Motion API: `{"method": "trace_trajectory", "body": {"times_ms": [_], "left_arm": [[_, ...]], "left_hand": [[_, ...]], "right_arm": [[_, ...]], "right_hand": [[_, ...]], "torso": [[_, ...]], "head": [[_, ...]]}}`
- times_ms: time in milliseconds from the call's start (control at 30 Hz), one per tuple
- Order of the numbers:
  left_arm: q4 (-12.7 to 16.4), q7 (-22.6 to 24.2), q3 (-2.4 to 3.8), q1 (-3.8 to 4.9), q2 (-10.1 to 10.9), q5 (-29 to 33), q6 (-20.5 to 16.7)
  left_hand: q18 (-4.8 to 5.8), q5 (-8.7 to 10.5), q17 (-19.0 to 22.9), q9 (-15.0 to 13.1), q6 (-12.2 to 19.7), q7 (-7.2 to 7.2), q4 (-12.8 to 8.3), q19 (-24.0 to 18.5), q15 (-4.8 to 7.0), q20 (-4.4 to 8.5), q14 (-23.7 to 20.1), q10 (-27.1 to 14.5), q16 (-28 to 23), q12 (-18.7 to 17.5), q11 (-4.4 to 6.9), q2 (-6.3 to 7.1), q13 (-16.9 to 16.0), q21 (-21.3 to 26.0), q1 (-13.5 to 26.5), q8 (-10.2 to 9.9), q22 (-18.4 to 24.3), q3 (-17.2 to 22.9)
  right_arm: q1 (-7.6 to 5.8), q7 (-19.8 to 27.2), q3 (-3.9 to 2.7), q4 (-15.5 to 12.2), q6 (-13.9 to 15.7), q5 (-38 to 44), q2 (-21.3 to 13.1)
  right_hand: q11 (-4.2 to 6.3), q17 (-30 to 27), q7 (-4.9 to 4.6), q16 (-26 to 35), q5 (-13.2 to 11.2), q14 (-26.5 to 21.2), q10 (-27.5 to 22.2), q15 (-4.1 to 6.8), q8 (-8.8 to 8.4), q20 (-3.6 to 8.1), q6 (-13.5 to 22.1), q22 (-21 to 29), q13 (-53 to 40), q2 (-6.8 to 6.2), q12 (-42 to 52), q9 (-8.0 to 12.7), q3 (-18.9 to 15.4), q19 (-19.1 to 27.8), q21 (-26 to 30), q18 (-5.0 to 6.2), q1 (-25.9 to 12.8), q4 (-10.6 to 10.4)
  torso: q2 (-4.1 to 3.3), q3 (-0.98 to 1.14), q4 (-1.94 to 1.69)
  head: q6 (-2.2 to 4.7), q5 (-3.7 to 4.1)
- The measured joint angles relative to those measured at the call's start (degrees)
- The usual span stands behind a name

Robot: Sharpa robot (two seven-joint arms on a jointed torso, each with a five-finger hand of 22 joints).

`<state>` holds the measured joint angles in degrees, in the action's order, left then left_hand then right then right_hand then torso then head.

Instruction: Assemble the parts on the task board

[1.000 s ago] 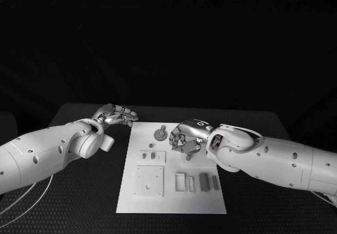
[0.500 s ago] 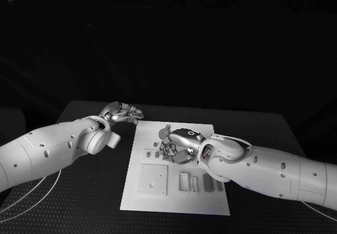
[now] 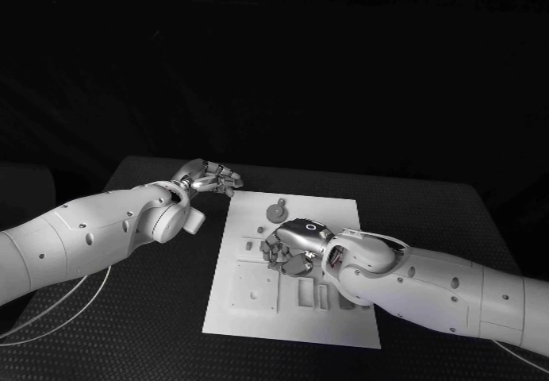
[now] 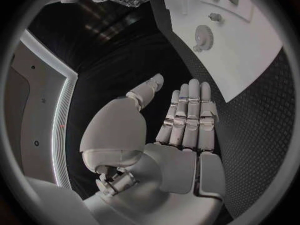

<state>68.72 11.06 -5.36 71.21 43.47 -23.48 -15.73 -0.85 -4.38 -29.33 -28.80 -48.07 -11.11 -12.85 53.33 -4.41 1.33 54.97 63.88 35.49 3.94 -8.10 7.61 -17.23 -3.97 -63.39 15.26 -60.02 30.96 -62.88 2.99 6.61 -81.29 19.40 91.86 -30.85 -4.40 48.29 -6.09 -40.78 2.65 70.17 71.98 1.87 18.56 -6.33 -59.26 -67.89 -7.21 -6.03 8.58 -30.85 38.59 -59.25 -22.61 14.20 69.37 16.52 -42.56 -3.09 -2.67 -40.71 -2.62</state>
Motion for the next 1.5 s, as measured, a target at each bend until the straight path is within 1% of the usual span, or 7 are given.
{"method": "trace_trajectory", "body": {"times_ms": [133, 367, 500, 667, 900, 1067, 1500], "left_arm": [[0.01, 0.00, 0.00, 0.00, -0.03, 0.02, 0.00], [0.02, 0.01, 0.00, 0.00, -0.12, 0.04, 0.00], [0.02, 0.01, 0.00, 0.00, -0.12, 0.04, 0.00], [0.02, 0.00, 0.00, 0.00, -0.11, 0.05, 0.01], [0.03, -0.01, 0.00, 0.00, -0.04, 0.06, 0.01], [0.08, -0.02, 0.00, 0.00, -0.04, 0.06, 0.01], [0.11, -0.03, 0.00, 0.00, -0.01, 0.06, 0.02]], "left_hand": [[0.00, 0.00, -0.03, 0.00, 0.00, 0.00, 0.05, 0.00, 0.00, 0.00, 0.00, 0.00, 0.00, 0.00, 0.00, 0.00, 0.00, 0.00, 0.00, 0.00, 0.04, 0.05], [0.00, 0.00, -0.05, 0.00, 0.00, 0.00, 0.05, 0.00, 0.00, 0.00, 0.00, 0.00, 0.00, 0.00, 0.00, 0.00, 0.00, 0.00, 0.00, 0.00, 0.04, 0.05], [0.00, 0.00, -0.12, 0.00, 0.00, 0.00, 0.05, 0.00, 0.00, 0.00, 0.00, 0.00, 0.00, 0.00, 0.00, 0.00, 0.05, 0.00, 0.00, 0.00, 0.09, 0.05], [0.00, 0.00, -0.12, 0.00, 0.00, 0.00, 0.05, 0.00, 0.00, 0.00, 0.00, 0.00, -0.02, 0.00, 0.00, 0.00, 0.05, 0.00, 0.00, 0.00, 0.09, 0.05], [0.00, 0.00, -0.17, 0.00, -0.01, -0.01, 0.04, 0.00, 0.00, 0.00, 0.00, 0.00, -0.23, 0.00, 0.00, 0.00, 0.05, 0.00, 0.00, 0.00, 0.14, 0.05], [0.00, 0.00, -0.24, 0.00, -0.01, -0.01, 0.04, 0.00, 0.00, 0.00, 0.00, 0.00, -0.23, 0.00, 0.00, 0.00, 0.04, 0.00, 0.00, 0.00, 0.14, 0.05], [0.00, 0.00, -0.33, 0.00, -0.02, -0.02, 0.04, 0.00, 0.00, 0.00, 0.00, 0.00, -0.23, 0.00, 0.00, 0.00, 0.09, 0.00, 0.00, 0.00, 0.18, 0.05]], "right_arm": [[0.27, -0.01, 0.16, 0.46, 0.06, 0.59, 0.27], [0.65, -0.02, 0.66, 0.81, 0.07, 1.06, 0.74], [0.99, -0.02, 0.81, 1.29, 0.06, 1.23, 0.83], [1.13, -0.02, 0.84, 1.45, 0.02, 1.34, 0.87], [1.39, 0.01, 0.87, 0.77, -0.09, 1.34, 1.02], [1.41, 0.02, 0.87, 1.11, -0.11, 1.34, 1.14], [1.52, 0.02, 1.19, 1.20, -0.28, 1.42, 1.36]], "right_hand": [[0.00, 0.00, 0.00, 0.00, 0.00, -0.05, 0.00, -0.05, -0.01, 0.00, 0.00, 0.00, -0.05, 0.00, 0.00, 0.01, 0.00, 0.00, 0.00, 0.00, 0.00, 0.00], [0.00, -0.01, -0.01, 0.00, 0.00, -0.07, 0.00, -0.07, -0.15, 0.00, 0.01, 0.00, -0.05, 0.00, 0.00, 0.01, 0.00, 0.00, 0.00, 0.00, 0.00, 0.00], [0.00, -0.01, -0.06, 0.00, 0.00, -0.08, 0.00, -0.08, -0.04, 0.00, 0.07, -0.05, -0.05, 0.00, 0.00, 0.00, 0.00, 0.00, 0.00, 0.00, 0.00, 0.00], [0.00, -0.01, -0.07, 0.00, 0.00, -0.08, 0.00, -0.08, 0.06, 0.00, 0.08, -0.04, -0.05, 0.00, 0.00, -0.03, 0.00, 0.00, 0.00, 0.00, 0.00, 0.00], [0.00, -0.01, -0.08, 0.00, 0.00, -0.08, 0.00, -0.08, 0.06, 0.00, 0.08, -0.04, -0.04, 0.00, 0.00, -0.05, 0.00, 0.00, 0.00, 0.00, 0.00, 0.00], [0.00, -0.01, -0.08, 0.00, 0.00, -0.08, 0.00, -0.09, 0.06, 0.00, 0.09, -0.03, -0.04, 0.12, 0.00, -0.05, 0.00, 0.00, 0.00, 0.00, -0.12, 0.00], [0.00, -0.02, -0.09, 0.00, 0.00, -0.09, 0.00, -0.09, 0.02, 0.00, 0.10, -0.08, -0.10, 0.22, 0.00, -0.03, 0.00, 0.00, 0.00, 0.00, -0.22, 0.01]], "torso": [[0.00, 0.00, 0.04], [0.00, 0.00, 0.03], [0.00, -0.01, 0.02], [0.00, -0.02, 0.02], [0.00, -0.03, 0.06], [0.01, -0.03, 0.07], [0.03, -0.03, 0.07]], "head": [[-0.12, -0.23], [-0.36, -0.38], [-0.49, -0.44], [-0.64, -0.56], [-0.80, -0.66], [-0.86, -0.59], [-1.07, -0.53]]}}
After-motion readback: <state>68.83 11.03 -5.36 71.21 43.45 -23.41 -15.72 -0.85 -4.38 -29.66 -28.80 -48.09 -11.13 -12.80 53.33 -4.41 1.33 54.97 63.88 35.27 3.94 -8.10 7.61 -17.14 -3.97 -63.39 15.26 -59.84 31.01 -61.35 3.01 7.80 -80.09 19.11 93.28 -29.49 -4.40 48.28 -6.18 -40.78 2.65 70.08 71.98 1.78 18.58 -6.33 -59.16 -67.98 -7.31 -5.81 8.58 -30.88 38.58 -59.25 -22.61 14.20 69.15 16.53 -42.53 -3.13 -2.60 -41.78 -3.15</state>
